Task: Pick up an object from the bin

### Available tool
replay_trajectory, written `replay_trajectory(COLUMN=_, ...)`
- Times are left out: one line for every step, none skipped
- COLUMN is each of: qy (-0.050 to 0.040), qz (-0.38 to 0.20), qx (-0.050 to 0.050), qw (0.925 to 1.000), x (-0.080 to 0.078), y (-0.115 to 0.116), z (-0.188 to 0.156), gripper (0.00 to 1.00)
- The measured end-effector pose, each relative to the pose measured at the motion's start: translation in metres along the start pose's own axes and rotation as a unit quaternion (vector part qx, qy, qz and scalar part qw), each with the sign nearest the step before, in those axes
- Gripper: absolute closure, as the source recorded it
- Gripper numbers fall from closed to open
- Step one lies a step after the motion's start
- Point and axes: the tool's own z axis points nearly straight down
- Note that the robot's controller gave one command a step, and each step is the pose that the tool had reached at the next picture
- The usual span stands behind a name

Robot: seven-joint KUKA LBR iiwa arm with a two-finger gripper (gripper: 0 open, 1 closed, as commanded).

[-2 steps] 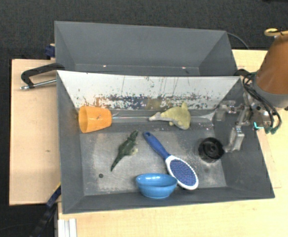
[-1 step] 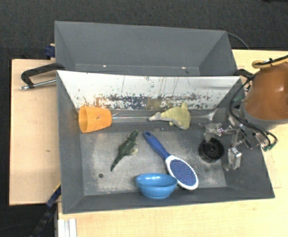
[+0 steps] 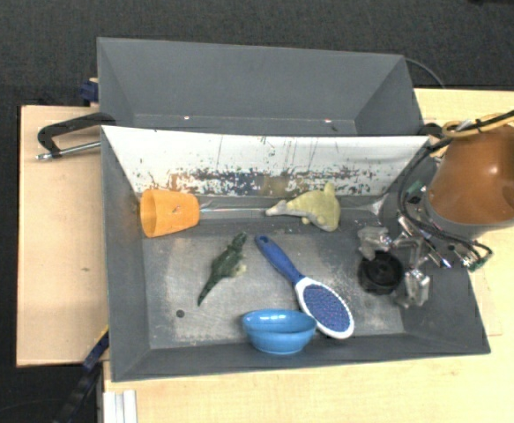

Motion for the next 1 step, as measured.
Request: replay_trajectory(qy=-0.0025, qz=-0.001, qx=0.003, qw=1.0000, x=-0.0019, y=-0.0015, z=-0.0037, gripper=1.00)
